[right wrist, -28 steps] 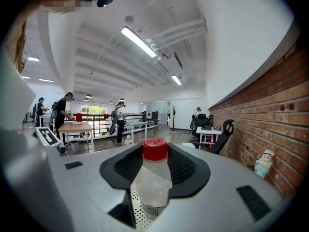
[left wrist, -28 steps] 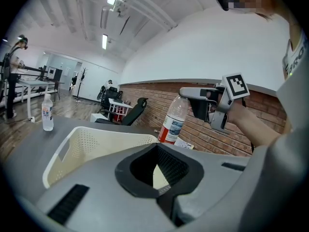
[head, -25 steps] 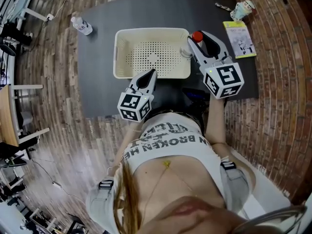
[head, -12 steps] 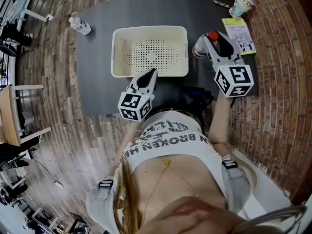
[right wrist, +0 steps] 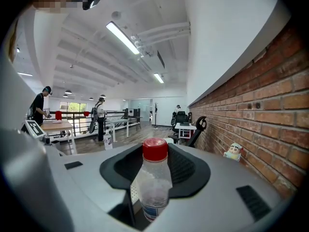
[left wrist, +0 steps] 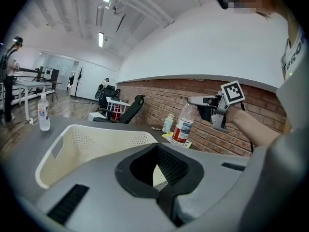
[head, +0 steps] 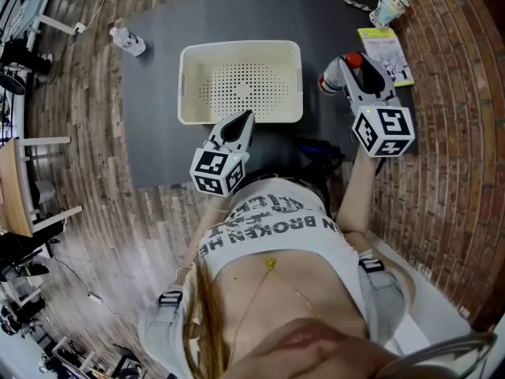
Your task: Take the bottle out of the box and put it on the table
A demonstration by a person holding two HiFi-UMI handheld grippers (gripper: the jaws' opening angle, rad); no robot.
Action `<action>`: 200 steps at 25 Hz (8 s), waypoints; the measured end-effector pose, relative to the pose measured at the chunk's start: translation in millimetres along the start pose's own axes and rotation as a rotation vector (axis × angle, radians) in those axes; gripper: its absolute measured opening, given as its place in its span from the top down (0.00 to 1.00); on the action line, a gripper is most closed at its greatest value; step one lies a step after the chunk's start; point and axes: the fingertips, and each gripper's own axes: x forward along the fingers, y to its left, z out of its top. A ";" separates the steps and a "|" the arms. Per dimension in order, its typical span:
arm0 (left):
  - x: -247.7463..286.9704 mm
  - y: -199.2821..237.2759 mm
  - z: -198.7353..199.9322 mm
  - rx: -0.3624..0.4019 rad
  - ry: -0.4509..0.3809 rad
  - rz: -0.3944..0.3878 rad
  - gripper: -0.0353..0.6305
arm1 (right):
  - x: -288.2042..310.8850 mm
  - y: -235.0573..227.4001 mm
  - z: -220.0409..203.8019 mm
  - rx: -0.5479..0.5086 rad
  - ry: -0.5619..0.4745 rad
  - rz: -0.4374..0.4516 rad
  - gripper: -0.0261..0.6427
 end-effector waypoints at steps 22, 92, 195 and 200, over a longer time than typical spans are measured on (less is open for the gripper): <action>3.0 1.0 -7.8 -0.013 0.014 0.005 0.94 | 9.7 -17.0 -61.9 0.029 0.129 -0.030 0.73; 8.4 1.7 -11.9 -0.021 0.034 -0.016 0.94 | 20.8 -30.6 -157.7 0.088 0.219 -0.078 0.73; -23.1 -4.5 43.0 0.101 -0.190 -0.094 0.94 | 15.0 212.3 -59.6 -0.002 -0.062 0.522 0.95; -22.6 -5.1 40.8 0.102 -0.181 -0.097 0.94 | 14.4 212.6 -61.2 -0.004 -0.061 0.529 0.95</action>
